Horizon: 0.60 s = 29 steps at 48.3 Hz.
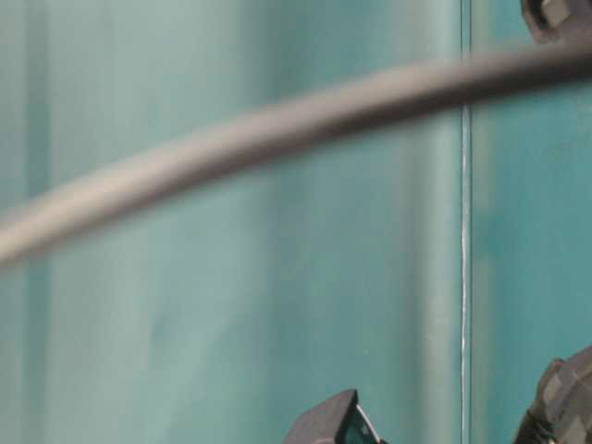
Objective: Insert the wire through the hole in the metal fitting marked with a red label.
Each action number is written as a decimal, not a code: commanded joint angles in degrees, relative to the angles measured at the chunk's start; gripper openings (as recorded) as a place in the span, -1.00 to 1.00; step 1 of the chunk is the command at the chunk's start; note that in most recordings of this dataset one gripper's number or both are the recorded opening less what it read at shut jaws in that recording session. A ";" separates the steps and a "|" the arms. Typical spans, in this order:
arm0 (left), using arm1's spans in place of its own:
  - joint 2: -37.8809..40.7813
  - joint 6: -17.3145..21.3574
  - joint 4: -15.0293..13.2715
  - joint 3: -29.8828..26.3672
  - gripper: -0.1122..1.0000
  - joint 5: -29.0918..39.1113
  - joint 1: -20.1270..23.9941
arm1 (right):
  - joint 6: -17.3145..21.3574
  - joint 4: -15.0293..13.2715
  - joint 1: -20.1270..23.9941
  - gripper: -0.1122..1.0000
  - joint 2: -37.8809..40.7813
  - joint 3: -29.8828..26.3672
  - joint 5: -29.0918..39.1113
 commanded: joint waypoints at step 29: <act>-11.69 -0.18 0.18 7.03 -0.98 4.83 -1.32 | -0.26 -0.18 0.53 0.91 -3.60 0.79 -0.44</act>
